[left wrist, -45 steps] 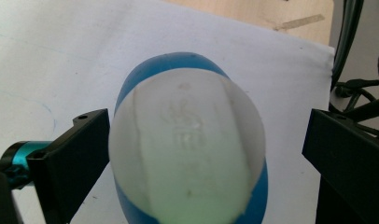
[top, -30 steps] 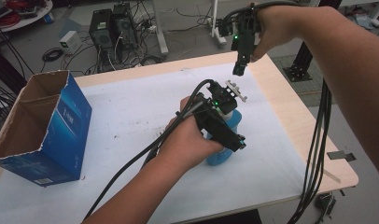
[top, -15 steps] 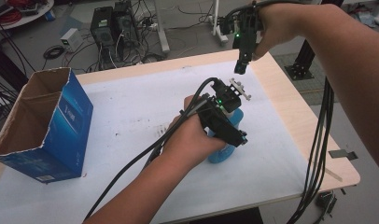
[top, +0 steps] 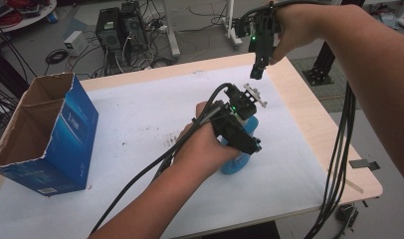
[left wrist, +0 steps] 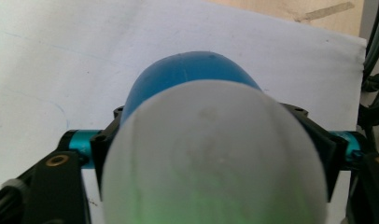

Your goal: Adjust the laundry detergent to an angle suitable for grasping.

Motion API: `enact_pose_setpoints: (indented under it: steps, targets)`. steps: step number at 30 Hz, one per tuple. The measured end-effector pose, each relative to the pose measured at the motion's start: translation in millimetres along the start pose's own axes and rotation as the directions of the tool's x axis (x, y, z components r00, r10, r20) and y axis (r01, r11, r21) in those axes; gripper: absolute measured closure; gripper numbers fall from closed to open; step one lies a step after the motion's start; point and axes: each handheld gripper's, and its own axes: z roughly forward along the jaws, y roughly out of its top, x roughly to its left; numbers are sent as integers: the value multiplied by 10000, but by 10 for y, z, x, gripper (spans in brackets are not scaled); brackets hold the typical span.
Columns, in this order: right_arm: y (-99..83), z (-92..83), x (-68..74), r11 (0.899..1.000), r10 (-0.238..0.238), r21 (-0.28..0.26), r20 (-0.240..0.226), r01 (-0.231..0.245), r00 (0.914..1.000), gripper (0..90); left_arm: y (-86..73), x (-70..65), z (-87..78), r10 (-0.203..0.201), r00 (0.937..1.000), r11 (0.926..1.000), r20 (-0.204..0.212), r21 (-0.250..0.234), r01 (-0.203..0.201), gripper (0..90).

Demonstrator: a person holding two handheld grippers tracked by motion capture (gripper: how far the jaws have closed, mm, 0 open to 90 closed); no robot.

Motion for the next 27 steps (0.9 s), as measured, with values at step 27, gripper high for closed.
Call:
enact_pose_setpoints:
  steps: [27]
  targets:
    - [-2,37,-13,10000,-41,10,-62,41,10000,16,9,-14,12,78,9990,10000,-449,35,-76,383]
